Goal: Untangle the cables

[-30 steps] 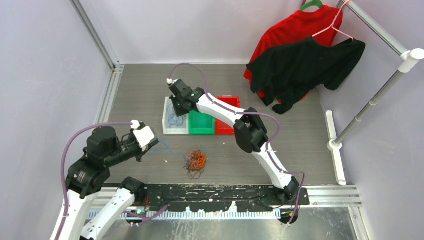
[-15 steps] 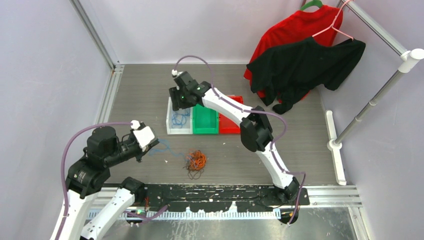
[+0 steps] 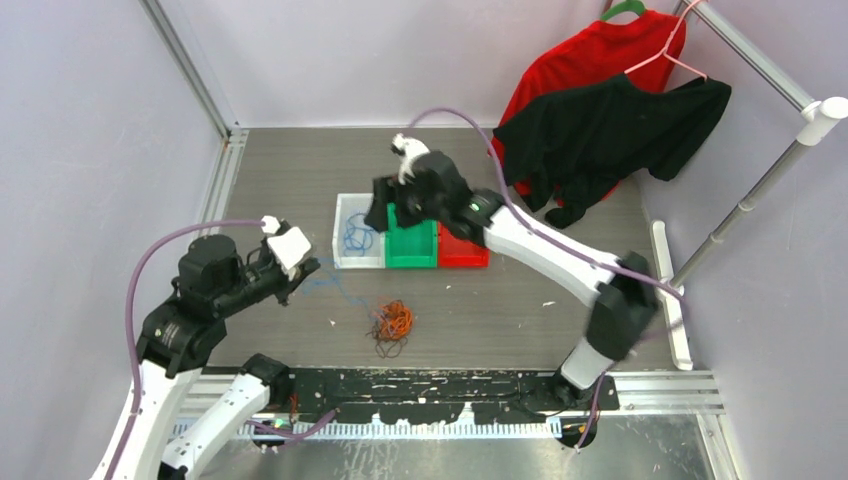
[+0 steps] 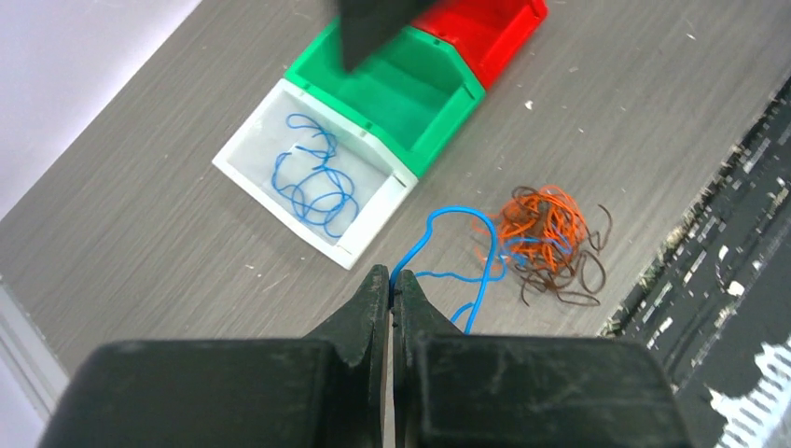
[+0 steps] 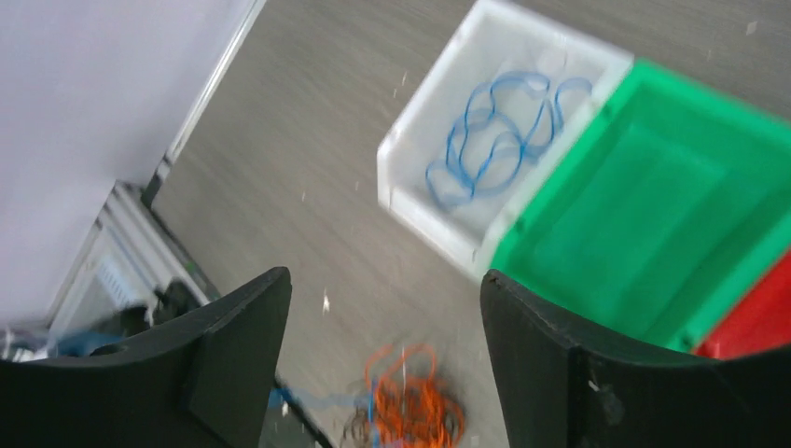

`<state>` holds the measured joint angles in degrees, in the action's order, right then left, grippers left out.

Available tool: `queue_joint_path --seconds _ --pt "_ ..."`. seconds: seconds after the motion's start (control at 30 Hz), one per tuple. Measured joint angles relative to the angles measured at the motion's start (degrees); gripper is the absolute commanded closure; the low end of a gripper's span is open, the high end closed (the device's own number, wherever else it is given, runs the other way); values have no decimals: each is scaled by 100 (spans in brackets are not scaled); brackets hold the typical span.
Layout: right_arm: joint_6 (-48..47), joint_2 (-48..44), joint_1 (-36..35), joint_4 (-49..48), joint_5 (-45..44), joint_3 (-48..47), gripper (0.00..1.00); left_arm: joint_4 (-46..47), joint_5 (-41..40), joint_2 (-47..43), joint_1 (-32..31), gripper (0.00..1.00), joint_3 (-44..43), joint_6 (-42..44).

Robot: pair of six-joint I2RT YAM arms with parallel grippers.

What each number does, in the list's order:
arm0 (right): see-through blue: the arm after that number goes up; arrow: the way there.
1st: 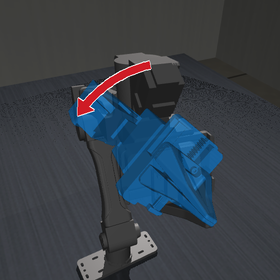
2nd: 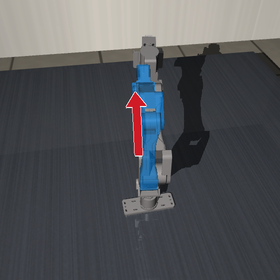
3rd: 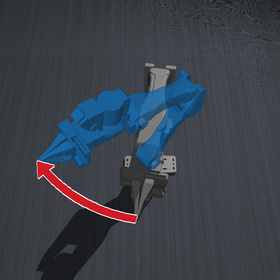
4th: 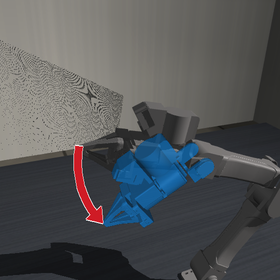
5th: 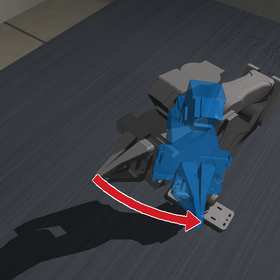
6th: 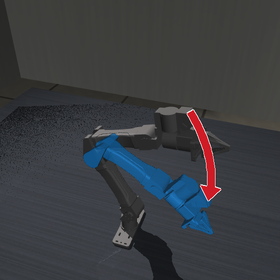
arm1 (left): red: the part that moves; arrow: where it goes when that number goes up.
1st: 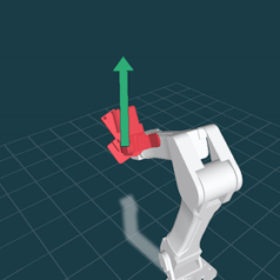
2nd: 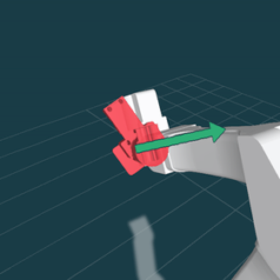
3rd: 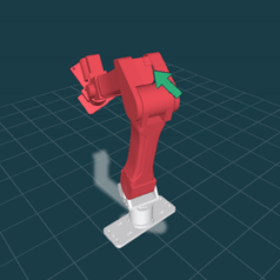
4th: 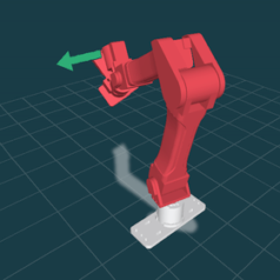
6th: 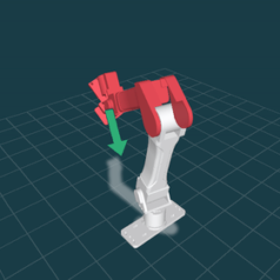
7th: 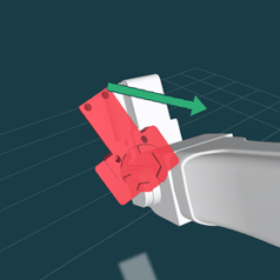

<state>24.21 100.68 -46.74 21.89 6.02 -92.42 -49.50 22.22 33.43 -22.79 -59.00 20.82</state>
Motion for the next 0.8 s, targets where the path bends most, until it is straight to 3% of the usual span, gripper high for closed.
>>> queue_joint_path --seconds 0.1,0.23,0.4,0.6,0.8 --pt "7 -1561 -221 -1047 26 2061 15 179 -210 299 0 100 -127 -195" --pt "-221 -2514 -994 -1853 2 3405 13 382 -319 658 0 100 -374 -415" --pt "-505 -2131 -1506 -2304 -2 3425 15 389 -258 920 2 100 -817 -575" --pt "-658 -1169 -1574 -2463 -516 2824 24 297 44 1060 0 100 -1445 -612" --pt "-640 -798 -1578 -2664 -938 2736 33 68 459 1021 0 100 -1884 -667"
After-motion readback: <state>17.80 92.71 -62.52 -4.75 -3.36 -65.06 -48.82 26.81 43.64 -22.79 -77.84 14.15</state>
